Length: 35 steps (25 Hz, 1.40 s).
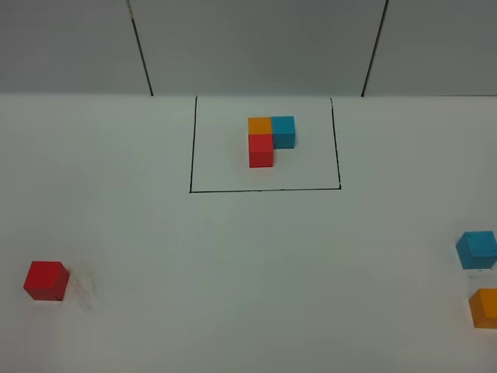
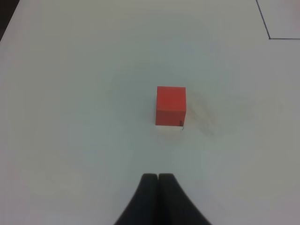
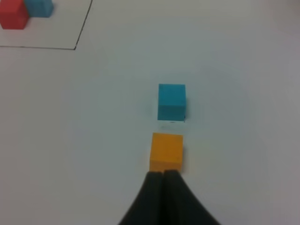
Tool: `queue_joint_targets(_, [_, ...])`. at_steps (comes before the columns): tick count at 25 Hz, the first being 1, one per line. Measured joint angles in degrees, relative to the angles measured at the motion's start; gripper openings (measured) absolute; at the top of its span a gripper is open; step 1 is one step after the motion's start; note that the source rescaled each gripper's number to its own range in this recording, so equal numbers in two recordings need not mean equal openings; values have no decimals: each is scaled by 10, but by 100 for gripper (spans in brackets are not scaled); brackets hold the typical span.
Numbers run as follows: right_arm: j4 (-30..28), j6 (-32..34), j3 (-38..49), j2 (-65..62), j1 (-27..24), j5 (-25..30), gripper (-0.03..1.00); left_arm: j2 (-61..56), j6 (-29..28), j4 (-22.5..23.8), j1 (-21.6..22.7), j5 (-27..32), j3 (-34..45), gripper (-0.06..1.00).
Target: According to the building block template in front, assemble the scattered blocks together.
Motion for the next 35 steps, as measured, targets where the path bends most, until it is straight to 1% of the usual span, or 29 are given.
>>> queue_joint_targets(25, [0,0,0,0,0,0,0,0,0,0,0,-1,0,0])
queue_joint_targets(28, [0,0,0,0,0,0,0,11,-16,3,0,-1,-5,0])
queue_joint_targets(30, [0,0,0,0,0,0,0,44,-41,13,0,7,-25,2])
queue_joint_targets(32, [0,0,0,0,0,0,0,93,-62,25,0,18,-55,6])
queue_joint_targets(35, [0,0,0,0,0,0,0,194,-74,30,0,29,-110,18])
